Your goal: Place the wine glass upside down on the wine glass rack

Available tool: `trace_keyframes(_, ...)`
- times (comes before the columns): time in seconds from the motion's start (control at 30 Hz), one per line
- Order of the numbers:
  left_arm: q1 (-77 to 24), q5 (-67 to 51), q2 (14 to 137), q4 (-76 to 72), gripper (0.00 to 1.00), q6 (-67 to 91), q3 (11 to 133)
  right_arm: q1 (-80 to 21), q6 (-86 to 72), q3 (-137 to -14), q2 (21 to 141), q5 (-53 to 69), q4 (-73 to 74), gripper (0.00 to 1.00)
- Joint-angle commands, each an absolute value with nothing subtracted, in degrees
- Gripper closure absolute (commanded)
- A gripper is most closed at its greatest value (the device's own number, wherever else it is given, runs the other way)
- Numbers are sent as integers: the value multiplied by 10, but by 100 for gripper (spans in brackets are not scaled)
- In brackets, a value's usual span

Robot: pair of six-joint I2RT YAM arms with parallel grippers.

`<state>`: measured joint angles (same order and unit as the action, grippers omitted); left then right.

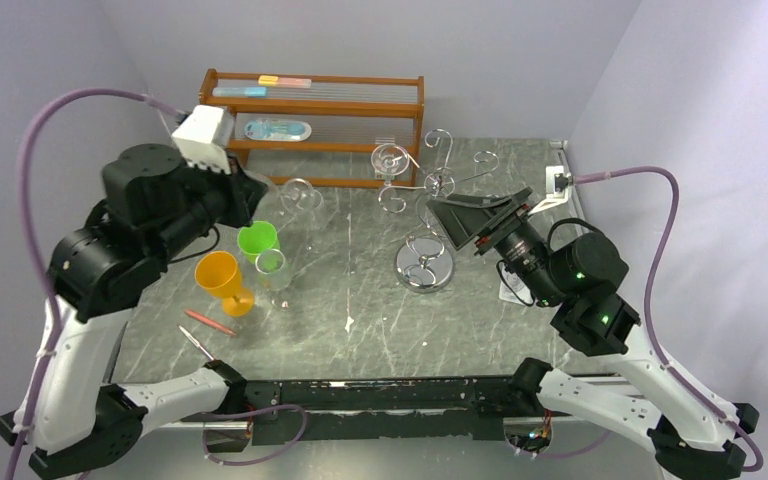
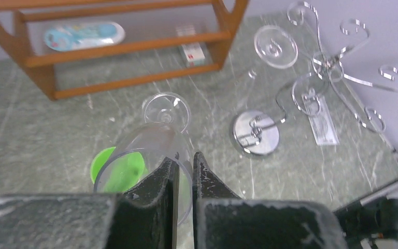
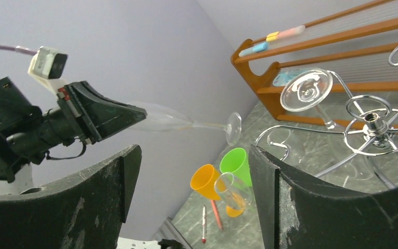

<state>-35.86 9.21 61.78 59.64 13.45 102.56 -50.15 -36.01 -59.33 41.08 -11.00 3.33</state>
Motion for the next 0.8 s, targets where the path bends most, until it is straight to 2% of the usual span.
trace_keyframes(0.0,-361,173,596,570,95,129,1068,-501,-437,-605,416,-128,27,19)
trace_keyframes(0.3,-361,101,488,218,95,151,931,-501,-497,-619,456,-115,-21,17)
trace_keyframes(0.77,-360,-11,465,-168,95,324,723,-501,-515,-621,509,-81,-138,17)
